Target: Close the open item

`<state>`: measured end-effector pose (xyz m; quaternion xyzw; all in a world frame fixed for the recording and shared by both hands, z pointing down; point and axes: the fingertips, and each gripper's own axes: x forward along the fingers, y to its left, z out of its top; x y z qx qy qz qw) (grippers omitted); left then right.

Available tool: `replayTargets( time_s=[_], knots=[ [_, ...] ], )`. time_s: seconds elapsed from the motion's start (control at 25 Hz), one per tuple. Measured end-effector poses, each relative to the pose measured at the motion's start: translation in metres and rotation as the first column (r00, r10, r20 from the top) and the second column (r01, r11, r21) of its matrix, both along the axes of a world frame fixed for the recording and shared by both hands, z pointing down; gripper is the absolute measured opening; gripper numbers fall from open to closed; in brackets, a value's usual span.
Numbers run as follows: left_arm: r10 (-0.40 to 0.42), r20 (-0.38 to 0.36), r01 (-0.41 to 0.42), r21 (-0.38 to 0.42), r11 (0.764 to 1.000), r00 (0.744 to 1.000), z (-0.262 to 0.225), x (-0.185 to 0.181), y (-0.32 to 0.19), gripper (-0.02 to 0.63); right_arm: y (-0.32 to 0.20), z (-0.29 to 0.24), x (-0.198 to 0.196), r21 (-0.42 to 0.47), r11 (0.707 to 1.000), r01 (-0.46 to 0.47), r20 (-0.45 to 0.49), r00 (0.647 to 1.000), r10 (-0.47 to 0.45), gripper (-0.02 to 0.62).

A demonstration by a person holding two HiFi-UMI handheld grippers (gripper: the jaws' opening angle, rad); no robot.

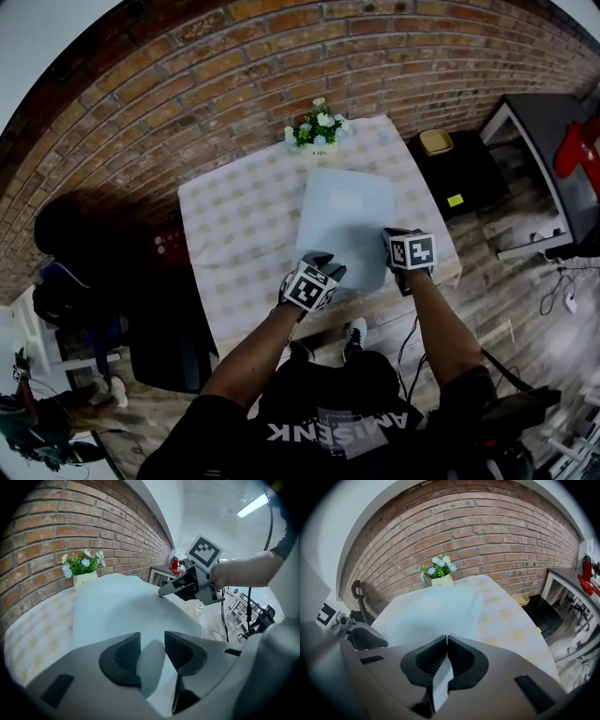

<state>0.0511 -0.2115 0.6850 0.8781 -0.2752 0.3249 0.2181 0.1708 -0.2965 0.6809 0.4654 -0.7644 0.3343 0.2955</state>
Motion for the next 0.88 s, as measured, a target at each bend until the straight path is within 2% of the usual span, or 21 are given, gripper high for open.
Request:
replayTargets(
  time_s=[0.28,0.44,0.72,0.88],
  knots=[
    [0.0,0.005,0.0,-0.029,1.0,1.0,0.005,0.001,-0.001,0.164,-0.004,0.015,0.001,-0.136,0.99,0.034,-0.025,0.999,-0.038,0.04],
    [-0.005,0.003,0.005,-0.02,1.0,1.0,0.011,0.002,-0.002,0.164,-0.004,0.017,0.001,-0.197,0.98,0.006,0.049,0.999,0.003,0.04],
    [-0.013,0.001,0.013,-0.029,0.999,1.0,0.012,0.002,0.0,0.153,-0.003,0.015,0.002,-0.185,0.983,-0.002,0.078,0.997,0.017,0.04],
    [-0.001,-0.013,0.001,-0.001,1.0,1.0,0.003,0.003,0.004,0.153,-0.001,0.013,0.003,-0.181,0.983,-0.013,0.073,0.997,0.027,0.041]
  ],
)
